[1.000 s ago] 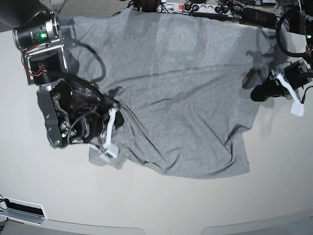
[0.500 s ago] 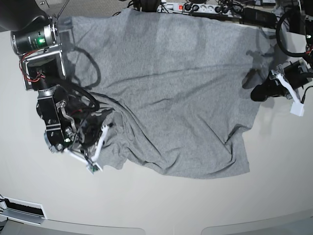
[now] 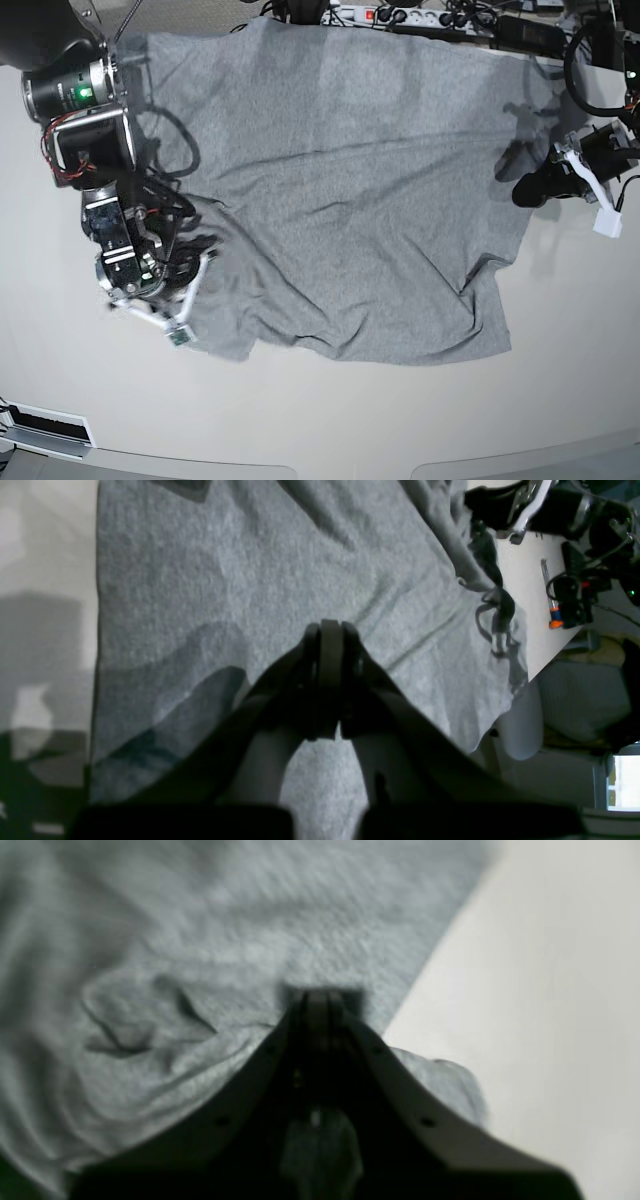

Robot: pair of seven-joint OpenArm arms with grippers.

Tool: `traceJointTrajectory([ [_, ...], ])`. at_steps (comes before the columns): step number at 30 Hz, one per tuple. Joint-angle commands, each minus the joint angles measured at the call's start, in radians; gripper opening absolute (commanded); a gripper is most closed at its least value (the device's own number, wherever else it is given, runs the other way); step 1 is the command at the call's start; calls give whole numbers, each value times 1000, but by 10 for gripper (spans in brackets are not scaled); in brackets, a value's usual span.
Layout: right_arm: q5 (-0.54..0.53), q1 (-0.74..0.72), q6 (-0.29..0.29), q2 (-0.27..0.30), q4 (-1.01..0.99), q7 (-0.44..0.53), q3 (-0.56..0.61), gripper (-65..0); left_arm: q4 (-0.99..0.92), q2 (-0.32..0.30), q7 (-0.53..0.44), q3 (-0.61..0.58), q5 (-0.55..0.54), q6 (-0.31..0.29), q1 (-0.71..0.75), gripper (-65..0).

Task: Layout the t-shirt on the table in an organized manner, then fold the t-shirt properly
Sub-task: 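Pull the grasped edge outward with the right gripper to flatten the shirt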

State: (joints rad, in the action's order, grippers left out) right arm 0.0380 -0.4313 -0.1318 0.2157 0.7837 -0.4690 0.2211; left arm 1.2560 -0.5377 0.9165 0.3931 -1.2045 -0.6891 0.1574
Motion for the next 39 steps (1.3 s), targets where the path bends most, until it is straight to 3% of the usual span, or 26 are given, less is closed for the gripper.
traceJointTrajectory([
  [1,20,-47,42,21,13,13,-6,-650,14,-23,-18,7,-24,-9,-8,-650],
  [6,71,-151,183,32,13,7,-6,-650,14,-23,-18,7,-23,-9,-8,-650],
  [9,47,-220,175,37,14,-56,-6,-650,14,-25,-18,7,-24,-9,-9,-650],
  [10,10,-242,118,41,18,-89,-6,-650,14,-27,-18,7,-24,-9,-9,-650],
  [14,-214,-266,-207,70,47,-121,-6,-650,14,-31,-17,8,-24,-9,-6,-650],
  [17,-259,-243,-288,67,46,-187,-6,-650,14,-34,-17,8,-24,-9,-5,-650],
  [20,-277,-190,-347,67,46,-195,-6,-650,14,-33,-18,8,-28,-9,-9,-650],
  [23,-265,-123,-347,68,46,-143,-6,-650,14,-33,-18,8,-28,-9,-14,-650],
  [25,-215,-71,-310,67,46,-66,-6,-650,14,-33,-18,8,-28,-9,-14,-650],
  [28,-122,5,-145,64,46,63,-6,-650,14,-33,-18,8,-27,-9,-14,-650],
  [30,-95,36,-71,61,46,70,-6,-650,14,-33,-18,8,-27,-9,-14,-650],
  [35,-89,58,-172,62,46,70,-6,-650,14,-33,-18,8,-28,-9,-14,-650],
  [39,-89,48,-163,62,46,118,-6,-650,14,-33,-18,8,-27,-9,-14,-650],
])
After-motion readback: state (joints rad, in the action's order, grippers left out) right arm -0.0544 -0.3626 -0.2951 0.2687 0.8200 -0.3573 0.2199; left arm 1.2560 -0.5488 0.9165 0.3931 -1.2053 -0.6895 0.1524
